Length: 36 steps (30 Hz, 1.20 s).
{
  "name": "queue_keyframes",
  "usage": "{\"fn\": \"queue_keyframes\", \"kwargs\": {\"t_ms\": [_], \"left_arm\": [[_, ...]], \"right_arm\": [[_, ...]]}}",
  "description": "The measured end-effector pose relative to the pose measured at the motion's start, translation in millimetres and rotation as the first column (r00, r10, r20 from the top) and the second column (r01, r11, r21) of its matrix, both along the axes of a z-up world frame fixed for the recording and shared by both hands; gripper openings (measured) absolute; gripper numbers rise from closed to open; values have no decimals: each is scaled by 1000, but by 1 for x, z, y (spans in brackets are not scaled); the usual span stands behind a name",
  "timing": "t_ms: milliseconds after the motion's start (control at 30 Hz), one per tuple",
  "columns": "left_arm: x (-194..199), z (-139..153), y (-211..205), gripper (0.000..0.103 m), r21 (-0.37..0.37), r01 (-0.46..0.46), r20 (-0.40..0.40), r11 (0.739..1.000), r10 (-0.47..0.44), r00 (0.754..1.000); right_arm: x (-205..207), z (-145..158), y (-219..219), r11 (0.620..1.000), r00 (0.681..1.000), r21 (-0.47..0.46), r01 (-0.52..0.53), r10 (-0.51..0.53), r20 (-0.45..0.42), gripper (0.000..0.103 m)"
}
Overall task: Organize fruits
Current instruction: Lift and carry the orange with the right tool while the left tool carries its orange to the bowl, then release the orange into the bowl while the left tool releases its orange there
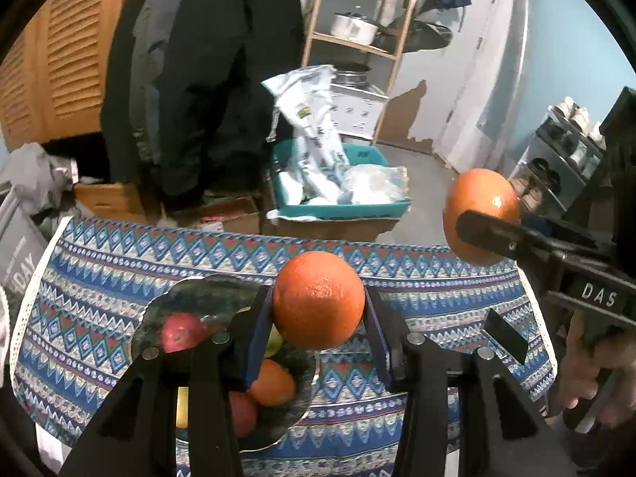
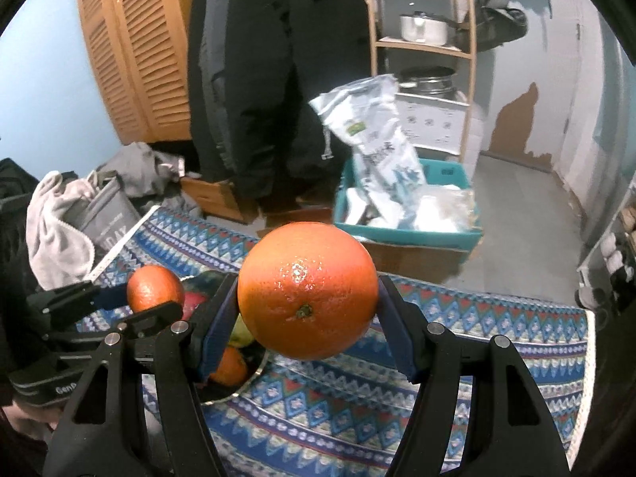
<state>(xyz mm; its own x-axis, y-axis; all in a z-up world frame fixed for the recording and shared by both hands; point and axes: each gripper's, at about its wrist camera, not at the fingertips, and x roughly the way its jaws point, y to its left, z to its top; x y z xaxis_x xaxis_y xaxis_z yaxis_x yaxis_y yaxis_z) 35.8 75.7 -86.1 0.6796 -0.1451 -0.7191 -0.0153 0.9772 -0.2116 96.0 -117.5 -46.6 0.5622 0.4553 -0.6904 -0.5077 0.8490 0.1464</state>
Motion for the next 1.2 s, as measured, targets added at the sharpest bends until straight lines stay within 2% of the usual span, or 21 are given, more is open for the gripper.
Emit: {"fn": "queue_keyframes", "kwargs": {"t_ms": [400,667,833,1200], "left_arm": [[-6,-32,72,45,-55,-117,-80,992,112,990],[-8,-54,103,46,-67,-169,-131,983,159,979],[-8,-70,114,46,-70,-181,-156,981,168,973],[4,-123,119,46,-88,-193,-277,977,162,947]], "right_arm": [[10,-16,66,995,993,9,-94,95,-70,68],[14,-34,109,988,980,4,-155,154,-128,68],[14,-46,132,983,972,-7,-185,182,-152,68],[22,-88,158,977,951,-34,-211,197,-239,68]]}}
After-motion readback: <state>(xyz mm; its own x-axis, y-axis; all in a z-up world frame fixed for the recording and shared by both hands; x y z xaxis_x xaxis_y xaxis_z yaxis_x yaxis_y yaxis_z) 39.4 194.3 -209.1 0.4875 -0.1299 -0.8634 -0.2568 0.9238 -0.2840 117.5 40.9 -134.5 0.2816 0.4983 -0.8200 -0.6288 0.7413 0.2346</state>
